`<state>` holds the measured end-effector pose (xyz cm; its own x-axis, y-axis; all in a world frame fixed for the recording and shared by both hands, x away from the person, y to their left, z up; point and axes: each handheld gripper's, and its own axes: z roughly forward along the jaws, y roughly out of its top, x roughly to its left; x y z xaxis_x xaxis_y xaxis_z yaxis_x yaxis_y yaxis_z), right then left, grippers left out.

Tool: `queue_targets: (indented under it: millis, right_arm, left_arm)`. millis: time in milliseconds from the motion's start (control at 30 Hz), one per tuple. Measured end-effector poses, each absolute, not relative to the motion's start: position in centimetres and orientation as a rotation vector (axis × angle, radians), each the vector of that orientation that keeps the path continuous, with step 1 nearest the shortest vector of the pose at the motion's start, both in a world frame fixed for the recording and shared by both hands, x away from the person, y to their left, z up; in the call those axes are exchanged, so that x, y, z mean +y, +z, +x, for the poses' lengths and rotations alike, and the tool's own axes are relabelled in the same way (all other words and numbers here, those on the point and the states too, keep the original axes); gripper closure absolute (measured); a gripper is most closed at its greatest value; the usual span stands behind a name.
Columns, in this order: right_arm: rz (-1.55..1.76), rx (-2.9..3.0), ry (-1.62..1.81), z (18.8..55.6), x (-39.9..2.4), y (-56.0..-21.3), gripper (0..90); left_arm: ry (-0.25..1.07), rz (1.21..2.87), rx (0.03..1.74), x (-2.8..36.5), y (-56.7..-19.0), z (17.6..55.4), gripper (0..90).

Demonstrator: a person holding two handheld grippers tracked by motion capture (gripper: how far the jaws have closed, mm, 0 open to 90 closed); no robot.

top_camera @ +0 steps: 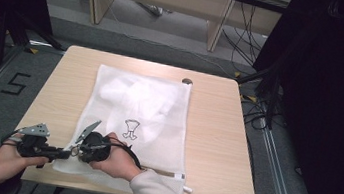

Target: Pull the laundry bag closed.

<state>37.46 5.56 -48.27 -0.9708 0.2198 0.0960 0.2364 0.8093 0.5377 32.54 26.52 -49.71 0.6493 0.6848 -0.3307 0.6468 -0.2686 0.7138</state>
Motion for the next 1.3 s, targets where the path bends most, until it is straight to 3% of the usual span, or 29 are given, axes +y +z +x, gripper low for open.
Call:
queue_targets:
  millis: [1300]
  right_arm:
    - [-0.400,-2.972,-0.838,37.3,4.3,-48.3,82.4]
  left_arm:
    - [0.089,1.990,1.030,26.3,-49.6,32.5,84.7]
